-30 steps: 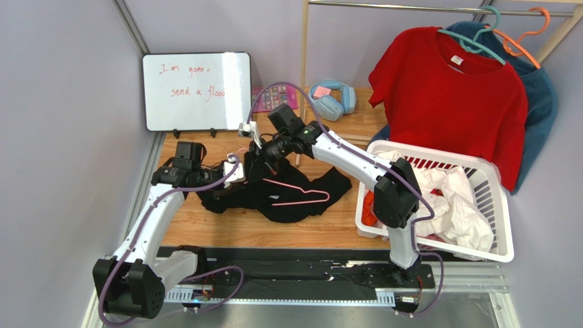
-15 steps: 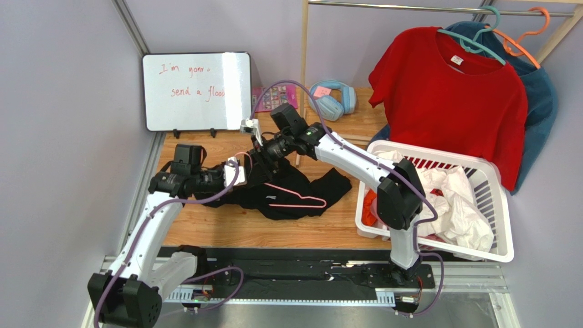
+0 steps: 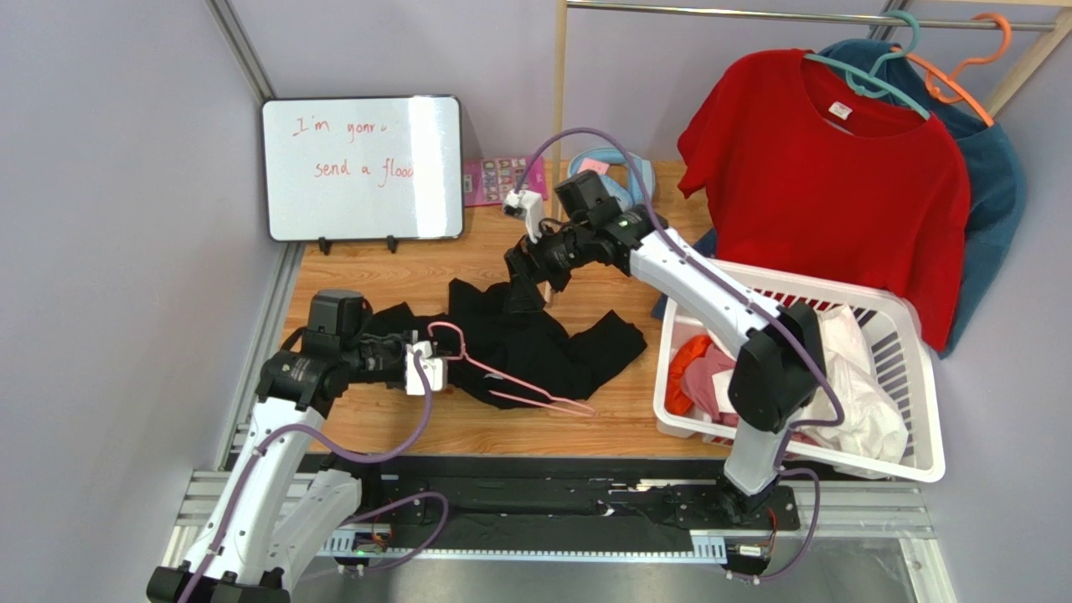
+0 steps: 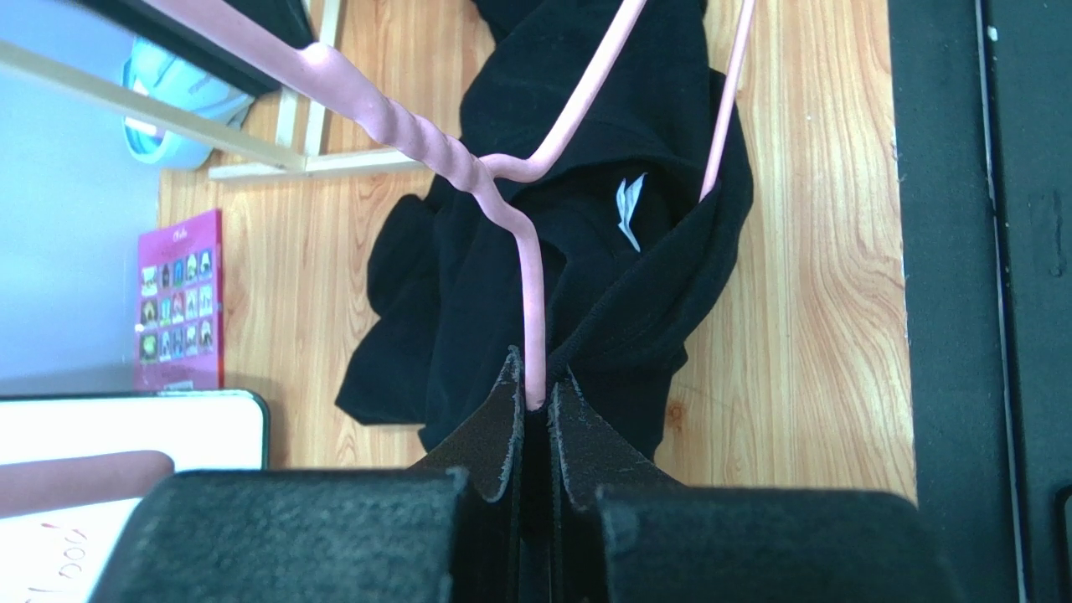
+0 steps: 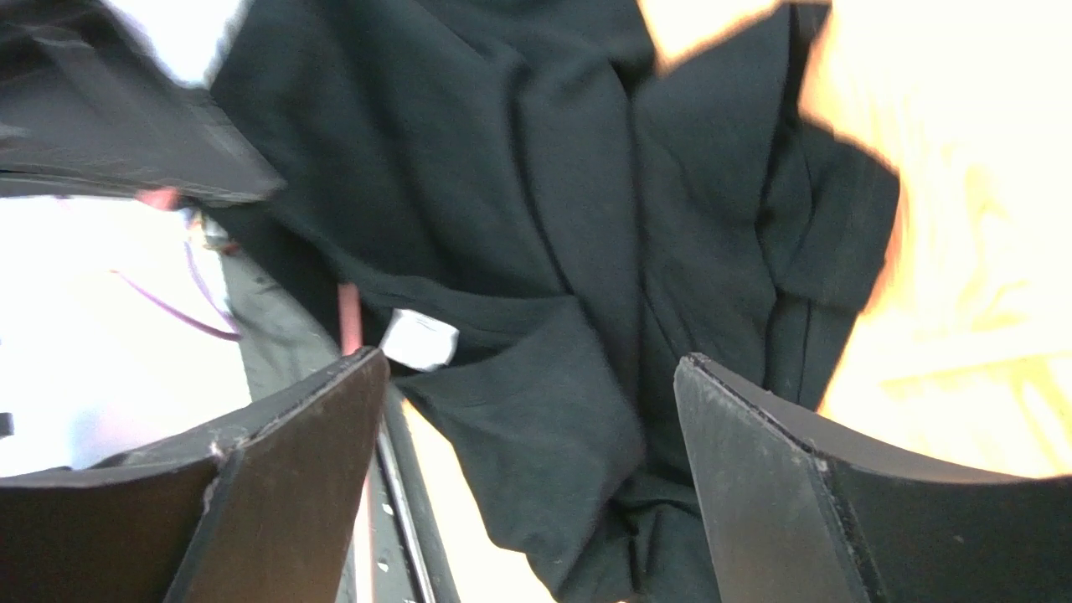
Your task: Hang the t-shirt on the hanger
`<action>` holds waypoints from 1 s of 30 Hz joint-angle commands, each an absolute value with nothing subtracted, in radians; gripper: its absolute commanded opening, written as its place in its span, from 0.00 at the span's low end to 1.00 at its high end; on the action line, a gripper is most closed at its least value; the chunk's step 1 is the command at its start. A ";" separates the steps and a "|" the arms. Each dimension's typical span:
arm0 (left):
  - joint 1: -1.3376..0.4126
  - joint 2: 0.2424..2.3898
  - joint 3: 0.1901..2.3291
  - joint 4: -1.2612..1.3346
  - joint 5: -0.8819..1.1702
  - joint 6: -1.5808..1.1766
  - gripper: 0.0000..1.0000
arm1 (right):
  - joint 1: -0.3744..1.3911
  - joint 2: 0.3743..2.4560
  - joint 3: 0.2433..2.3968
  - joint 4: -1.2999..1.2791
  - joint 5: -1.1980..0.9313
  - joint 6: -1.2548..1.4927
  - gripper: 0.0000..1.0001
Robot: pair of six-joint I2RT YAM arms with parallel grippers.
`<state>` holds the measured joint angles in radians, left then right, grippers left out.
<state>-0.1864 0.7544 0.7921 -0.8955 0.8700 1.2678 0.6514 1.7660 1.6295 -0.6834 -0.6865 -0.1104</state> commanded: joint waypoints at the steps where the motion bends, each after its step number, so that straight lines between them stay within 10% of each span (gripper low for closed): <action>1: -0.219 0.741 0.808 -0.908 0.896 1.350 0.00 | 0.695 1.899 1.753 -0.891 -0.557 -0.231 0.88; 14: -0.227 0.739 0.816 -0.914 0.850 1.309 0.00 | 0.712 2.068 1.813 -1.045 -0.753 -0.391 0.76; 19: -0.225 0.750 0.805 -0.867 0.798 1.207 0.00 | 0.693 2.045 1.807 -1.109 -0.790 -0.454 0.00; 30: -0.043 0.683 0.813 -0.692 0.876 0.755 0.00 | 0.422 1.669 1.520 -0.970 -0.862 -0.420 0.00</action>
<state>-0.0978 0.7280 0.7921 -0.8280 0.8131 1.0019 0.4770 1.8408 1.5913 -1.0443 -0.8082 -0.4114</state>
